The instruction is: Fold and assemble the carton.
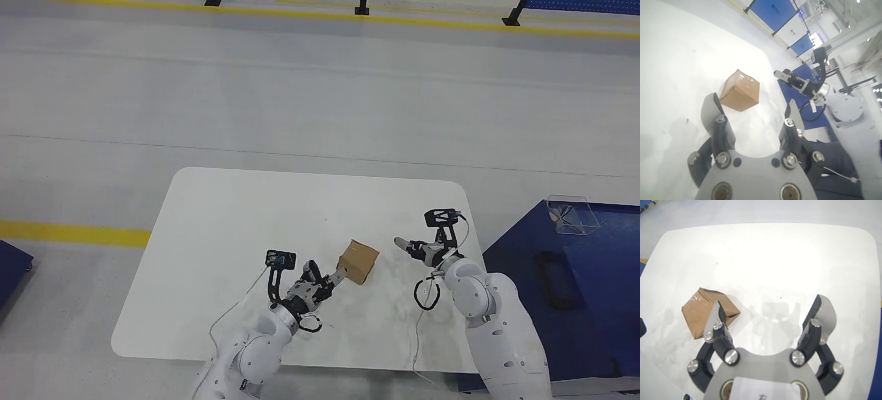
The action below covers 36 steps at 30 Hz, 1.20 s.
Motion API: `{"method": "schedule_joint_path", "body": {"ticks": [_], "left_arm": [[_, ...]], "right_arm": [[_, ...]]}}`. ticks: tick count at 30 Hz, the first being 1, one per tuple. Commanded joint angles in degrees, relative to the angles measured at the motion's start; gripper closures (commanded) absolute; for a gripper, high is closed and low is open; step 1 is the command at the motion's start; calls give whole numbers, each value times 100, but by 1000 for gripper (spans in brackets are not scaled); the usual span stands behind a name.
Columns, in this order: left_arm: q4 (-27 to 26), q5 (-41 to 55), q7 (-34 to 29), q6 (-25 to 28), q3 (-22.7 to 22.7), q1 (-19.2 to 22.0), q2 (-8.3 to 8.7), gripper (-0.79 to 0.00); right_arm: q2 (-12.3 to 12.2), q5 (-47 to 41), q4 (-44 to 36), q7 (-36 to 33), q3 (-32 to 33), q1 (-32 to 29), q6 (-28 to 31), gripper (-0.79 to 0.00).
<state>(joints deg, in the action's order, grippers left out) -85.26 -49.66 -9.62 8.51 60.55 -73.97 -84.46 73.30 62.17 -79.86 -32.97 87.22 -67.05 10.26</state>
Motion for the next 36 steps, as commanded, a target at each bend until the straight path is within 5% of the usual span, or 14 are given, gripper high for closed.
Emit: {"method": "schedule_joint_path", "body": {"ticks": [1, 7, 14, 24, 31, 36], "left_arm": [[260, -914, 488, -130, -290, 246, -33, 0], [1224, -2056, 1137, -1165, -1145, 1034, -291, 0], [2234, -2136, 1140, -1842, -1829, 1704, -673, 0], [3119, -1881, 924, -1978, -2136, 2121, -1015, 0], [3266, -1756, 1421, -2039, -2114, 2147, -1146, 0], [3470, -1739, 1219, -2089, -2086, 2198, -1211, 0]], "right_arm": [[0, 0, 0, 0, 0, 0, 0, -785], [0, 0, 0, 0, 0, 0, 0, -785], [0, 0, 0, 0, 0, 0, 0, -785], [0, 0, 0, 0, 0, 0, 0, -785], [0, 0, 0, 0, 0, 0, 0, -785], [0, 0, 0, 0, 0, 0, 0, -785]]}}
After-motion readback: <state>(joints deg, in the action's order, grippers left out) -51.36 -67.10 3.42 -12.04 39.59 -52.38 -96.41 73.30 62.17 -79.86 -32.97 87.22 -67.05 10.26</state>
